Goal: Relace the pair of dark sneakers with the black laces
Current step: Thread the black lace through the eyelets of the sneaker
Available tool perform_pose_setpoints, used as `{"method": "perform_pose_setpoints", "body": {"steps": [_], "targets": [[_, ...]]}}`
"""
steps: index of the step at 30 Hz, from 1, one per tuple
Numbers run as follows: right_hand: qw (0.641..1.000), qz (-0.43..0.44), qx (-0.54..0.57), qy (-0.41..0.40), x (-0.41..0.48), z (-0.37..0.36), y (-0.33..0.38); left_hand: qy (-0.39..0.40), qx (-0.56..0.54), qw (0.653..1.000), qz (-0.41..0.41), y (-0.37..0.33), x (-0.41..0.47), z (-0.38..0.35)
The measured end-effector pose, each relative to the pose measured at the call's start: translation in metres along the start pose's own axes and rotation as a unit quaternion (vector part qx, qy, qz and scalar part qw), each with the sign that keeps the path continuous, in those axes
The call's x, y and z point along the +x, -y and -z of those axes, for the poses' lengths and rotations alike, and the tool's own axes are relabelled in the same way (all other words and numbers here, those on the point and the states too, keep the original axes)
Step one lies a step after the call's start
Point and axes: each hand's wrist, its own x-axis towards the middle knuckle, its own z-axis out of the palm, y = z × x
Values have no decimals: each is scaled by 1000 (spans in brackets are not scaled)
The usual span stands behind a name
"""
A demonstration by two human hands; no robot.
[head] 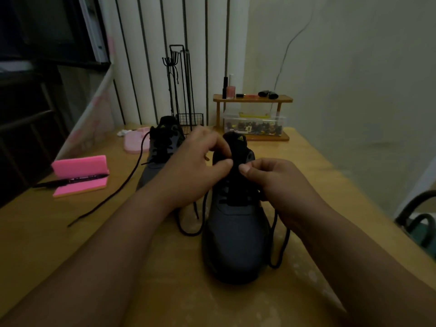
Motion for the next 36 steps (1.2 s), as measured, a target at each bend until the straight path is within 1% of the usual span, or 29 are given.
{"method": "perform_pose_setpoints", "body": {"steps": [5, 8, 12, 14, 16, 17, 18, 19, 20, 21, 22, 23, 24, 25, 26, 27, 28, 30, 32, 34, 35, 36], "targets": [[1000, 6, -7, 9, 1, 1, 0, -9, 50, 998, -43, 4, -4, -1], [1000, 12, -16, 13, 3, 2, -1, -14, 77, 996, -50, 2, -3, -2], [999, 13, -34, 28, 4, 3, -1, -30, 71, 995, -66, 4, -5, -7], [998, 7, -49, 39, 6, 7, 1, -34, 32, 998, -39, 7, -6, -7], [998, -13, -32, 53, 8, 15, 5, -68, -55, 996, 36, 8, -6, -5], [998, -25, -12, 60, 9, 19, 8, -97, -134, 982, 86, 9, -5, -3], [997, -34, 6, 65, 10, 24, 10, -129, -246, 952, 131, 9, -4, 0], [997, -38, 22, 65, 11, 30, 11, -156, -380, 896, 166, 8, -4, 4], [997, -40, 33, 60, 12, 35, 12, -171, -504, 827, 183, 8, -4, 9], [997, -38, 40, 54, 14, 39, 11, -174, -581, 772, 189, 10, -5, 13], [997, -35, 46, 46, 15, 43, 10, -169, -605, 754, 193, 13, -7, 16], [998, -31, 49, 37, 17, 46, 9, -153, -581, 774, 199, 17, -8, 20], [998, -25, 51, 26, 18, 48, 8, -131, -509, 825, 206, 19, -10, 21], [998, -18, 50, 16, 19, 49, 7, -104, -398, 887, 212, 20, -11, 20], [999, -8, 48, 6, 19, 49, 6, -79, -273, 936, 209, 18, -13, 20], [999, 2, 46, -3, 19, 50, 6, -51, -167, 965, 196, 17, -15, 19], [999, 14, 44, -9, 19, 50, 6, -16, -101, 978, 181, 15, -17, 18], [998, 39, 44, -18, 18, 49, 6, 52, -38, 986, 156, 11, -21, 18], [997, 60, 47, -24, 17, 49, 7, 69, -16, 988, 137, 8, -23, 20], [996, 72, 51, -25, 17, 48, 8, 33, -86, 985, 146, 9, -24, 23], [995, 76, 51, -25, 17, 49, 8, -10, -153, 974, 164, 10, -23, 24], [995, 79, 48, -24, 17, 49, 7, -64, -235, 953, 181, 13, -21, 23]]}}
